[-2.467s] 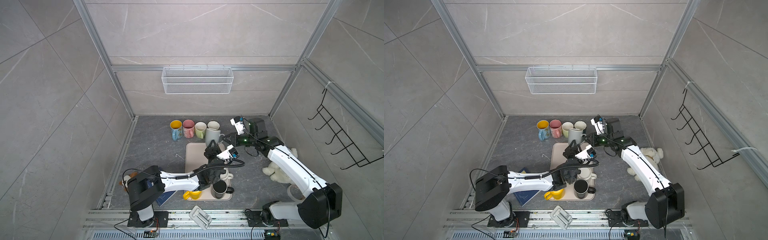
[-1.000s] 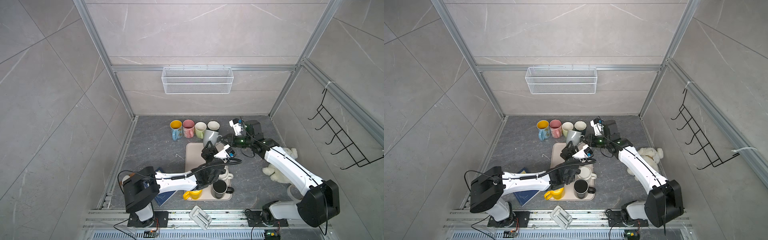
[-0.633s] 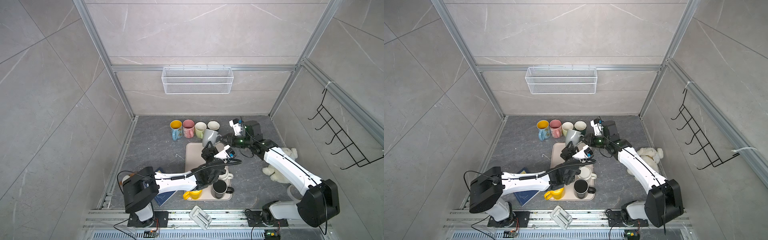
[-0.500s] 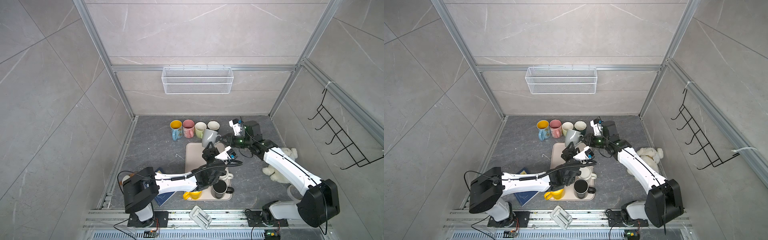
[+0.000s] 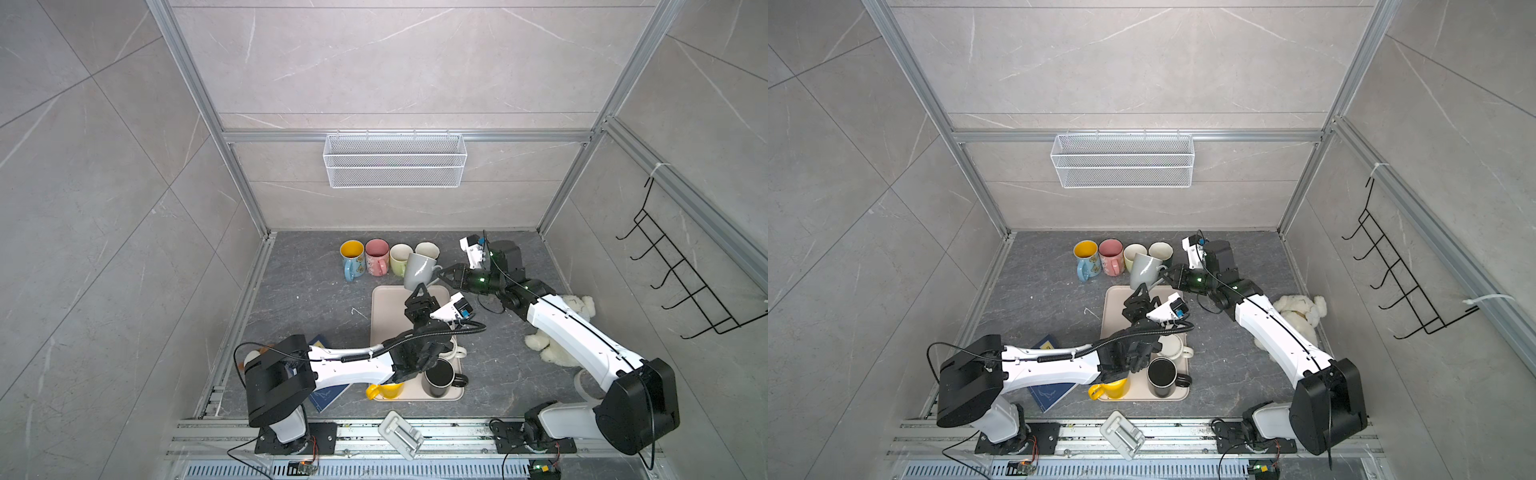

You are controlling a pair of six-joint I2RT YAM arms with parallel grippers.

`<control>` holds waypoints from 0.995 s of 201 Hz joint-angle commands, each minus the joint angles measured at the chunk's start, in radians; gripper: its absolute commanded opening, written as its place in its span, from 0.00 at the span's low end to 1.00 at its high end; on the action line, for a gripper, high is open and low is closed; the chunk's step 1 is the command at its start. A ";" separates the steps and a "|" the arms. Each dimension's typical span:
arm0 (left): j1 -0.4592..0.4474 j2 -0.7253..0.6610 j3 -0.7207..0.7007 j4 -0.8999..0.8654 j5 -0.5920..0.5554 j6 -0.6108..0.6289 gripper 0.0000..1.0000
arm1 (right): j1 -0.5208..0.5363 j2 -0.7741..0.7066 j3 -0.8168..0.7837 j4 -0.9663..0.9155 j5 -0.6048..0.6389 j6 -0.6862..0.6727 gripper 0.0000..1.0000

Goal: Turn the mug right side up
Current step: Place the mug at the top-center of the table.

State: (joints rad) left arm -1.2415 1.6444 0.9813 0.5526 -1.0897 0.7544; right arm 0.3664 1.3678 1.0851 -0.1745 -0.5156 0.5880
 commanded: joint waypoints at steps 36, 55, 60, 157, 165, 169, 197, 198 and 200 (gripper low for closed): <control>-0.010 -0.069 -0.002 -0.003 -0.018 -0.028 0.65 | 0.006 -0.038 0.032 0.054 0.036 -0.012 0.00; -0.015 -0.082 -0.007 -0.025 -0.016 -0.042 0.65 | 0.006 -0.036 0.036 0.054 0.048 -0.013 0.00; -0.015 -0.085 -0.008 -0.030 -0.015 -0.048 0.65 | 0.005 -0.036 0.037 0.056 0.052 -0.011 0.00; -0.022 -0.125 -0.030 -0.122 -0.022 -0.110 0.66 | 0.006 -0.046 0.027 0.105 0.101 0.026 0.00; -0.023 -0.131 -0.032 -0.127 -0.025 -0.118 0.66 | 0.005 -0.047 0.027 0.102 0.107 0.025 0.00; -0.023 -0.134 -0.034 -0.129 -0.025 -0.121 0.66 | 0.006 -0.048 0.026 0.103 0.110 0.023 0.00; -0.022 -0.172 -0.044 -0.158 -0.018 -0.163 0.66 | 0.006 -0.060 0.025 0.078 0.130 0.005 0.00; -0.023 -0.173 -0.045 -0.159 -0.017 -0.165 0.66 | 0.006 -0.060 0.026 0.077 0.131 0.004 0.00; -0.023 -0.176 -0.045 -0.164 -0.016 -0.171 0.66 | 0.006 -0.062 0.026 0.075 0.134 0.003 0.00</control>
State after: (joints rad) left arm -1.2579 1.5372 0.9417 0.4019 -1.0904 0.6518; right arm 0.3664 1.3598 1.0851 -0.1631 -0.4007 0.5995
